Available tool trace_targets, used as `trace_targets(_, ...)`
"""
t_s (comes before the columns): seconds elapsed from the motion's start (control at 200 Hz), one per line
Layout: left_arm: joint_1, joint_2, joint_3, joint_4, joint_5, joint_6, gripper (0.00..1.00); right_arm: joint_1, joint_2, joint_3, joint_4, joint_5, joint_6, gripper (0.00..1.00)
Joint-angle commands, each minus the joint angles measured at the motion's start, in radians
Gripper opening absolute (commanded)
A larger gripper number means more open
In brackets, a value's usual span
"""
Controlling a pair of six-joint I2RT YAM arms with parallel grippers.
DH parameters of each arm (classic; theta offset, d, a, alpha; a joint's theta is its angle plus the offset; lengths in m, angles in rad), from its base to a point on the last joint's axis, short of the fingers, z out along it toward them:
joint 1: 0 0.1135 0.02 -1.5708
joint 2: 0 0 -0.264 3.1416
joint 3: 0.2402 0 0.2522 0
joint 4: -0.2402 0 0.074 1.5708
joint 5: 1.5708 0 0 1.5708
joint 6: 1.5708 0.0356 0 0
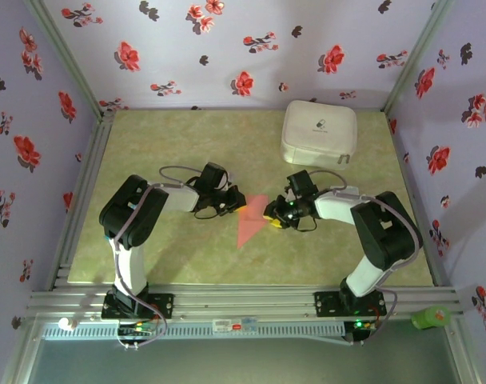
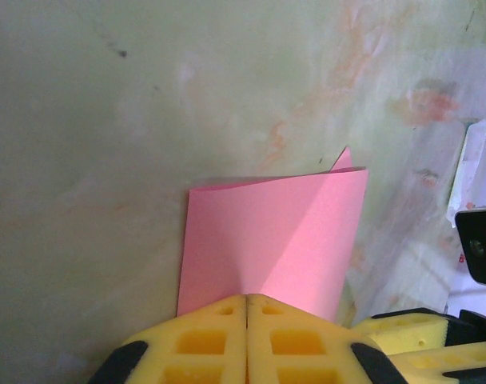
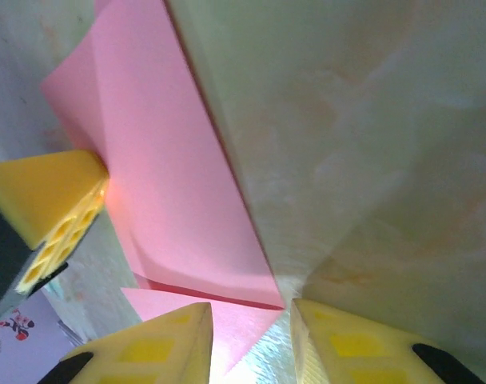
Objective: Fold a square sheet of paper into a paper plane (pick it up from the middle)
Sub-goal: Fold the wing for the fifth time at the center of the table.
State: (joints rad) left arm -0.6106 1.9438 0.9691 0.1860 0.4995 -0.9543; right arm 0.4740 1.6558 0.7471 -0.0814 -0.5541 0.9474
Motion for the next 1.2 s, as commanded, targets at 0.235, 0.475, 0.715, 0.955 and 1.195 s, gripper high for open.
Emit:
trace_targets(0.235, 0.009, 0.043, -0.015, -0.109, -0.053, 0.031, 0.08, 0.035, 0.043, 0.026, 0.032, 0.011, 0.041, 0.31)
trace_targets(0.475, 0.009, 0.043, -0.017, -0.108, -0.053, 0.033, 0.08, 0.044, -0.029, 0.02, -0.066, 0.09, 0.009, 0.31)
trace_targets(0.715, 0.012, 0.047, -0.009, -0.116, -0.049, 0.041, 0.08, 0.062, -0.024, 0.004, -0.043, 0.07, 0.032, 0.31)
trace_targets(0.955, 0.012, 0.043, -0.015, -0.11, -0.048, 0.034, 0.08, 0.071, -0.003, 0.013, -0.073, 0.097, 0.033, 0.31)
trace_targets(1.195, 0.012, 0.042, -0.021, -0.105, -0.047, 0.034, 0.07, 0.073, -0.031, 0.013, -0.104, 0.148, 0.037, 0.31)
